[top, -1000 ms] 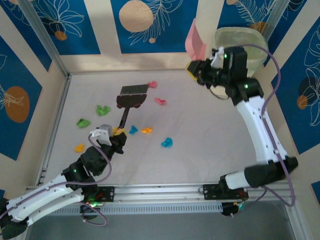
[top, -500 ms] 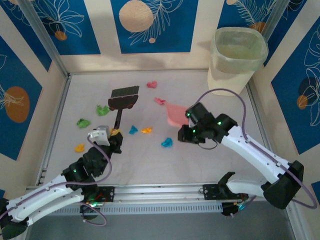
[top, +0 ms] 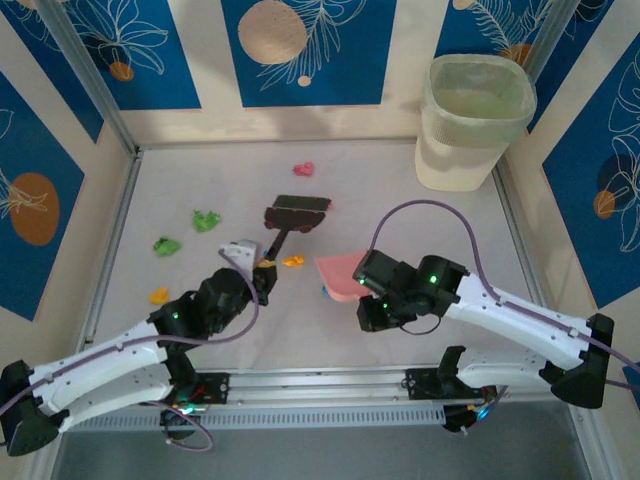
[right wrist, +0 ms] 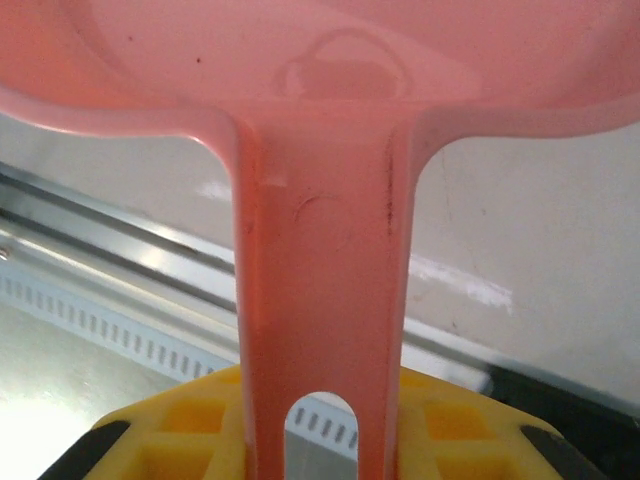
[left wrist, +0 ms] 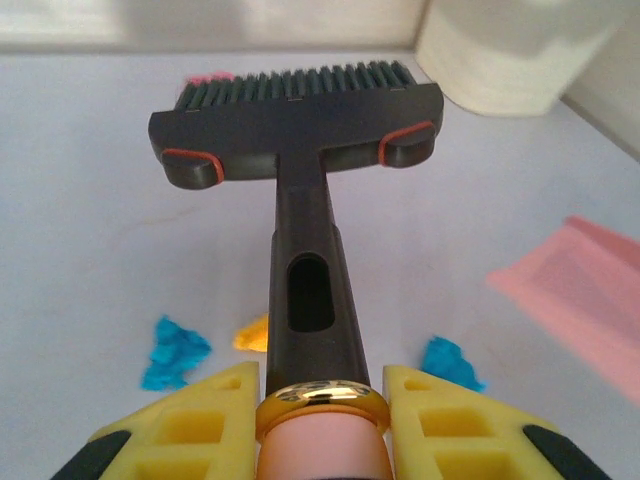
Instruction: Sweep away the paper scraps from the table
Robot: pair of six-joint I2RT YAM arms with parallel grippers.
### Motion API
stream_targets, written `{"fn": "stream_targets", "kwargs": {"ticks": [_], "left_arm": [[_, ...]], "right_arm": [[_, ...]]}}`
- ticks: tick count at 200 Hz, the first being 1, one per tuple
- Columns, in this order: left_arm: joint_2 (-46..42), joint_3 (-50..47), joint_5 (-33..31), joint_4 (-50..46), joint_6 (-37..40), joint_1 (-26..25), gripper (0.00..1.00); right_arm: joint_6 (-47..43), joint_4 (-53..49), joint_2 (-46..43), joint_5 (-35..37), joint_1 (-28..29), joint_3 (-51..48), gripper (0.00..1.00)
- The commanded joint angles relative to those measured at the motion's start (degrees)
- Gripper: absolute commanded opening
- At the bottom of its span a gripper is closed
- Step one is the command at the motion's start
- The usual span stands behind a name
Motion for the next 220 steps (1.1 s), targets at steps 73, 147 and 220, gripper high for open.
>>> {"fn": "stream_targets", "kwargs": {"ticks": [73, 147, 220], "left_arm": [[16.76, 21.47, 14.8, -20.72, -0.59, -0.29, 0.0], [16.97, 22.58, 16.72, -24.97, 0.92, -0.31, 0.0], [19.76, 23.28, 20.69, -25.17, 1.81, -0.34, 0.0]], "right_arm": [[1.42, -5.38, 2.38, -2.8, 6.61, -4.86, 0.0], [-1.6, -5.71, 7.63, -4.68, 7.29, -5.66, 0.0], [-2.26, -5.18, 11.74, -3.69, 6.73, -4.8, 0.0]]}}
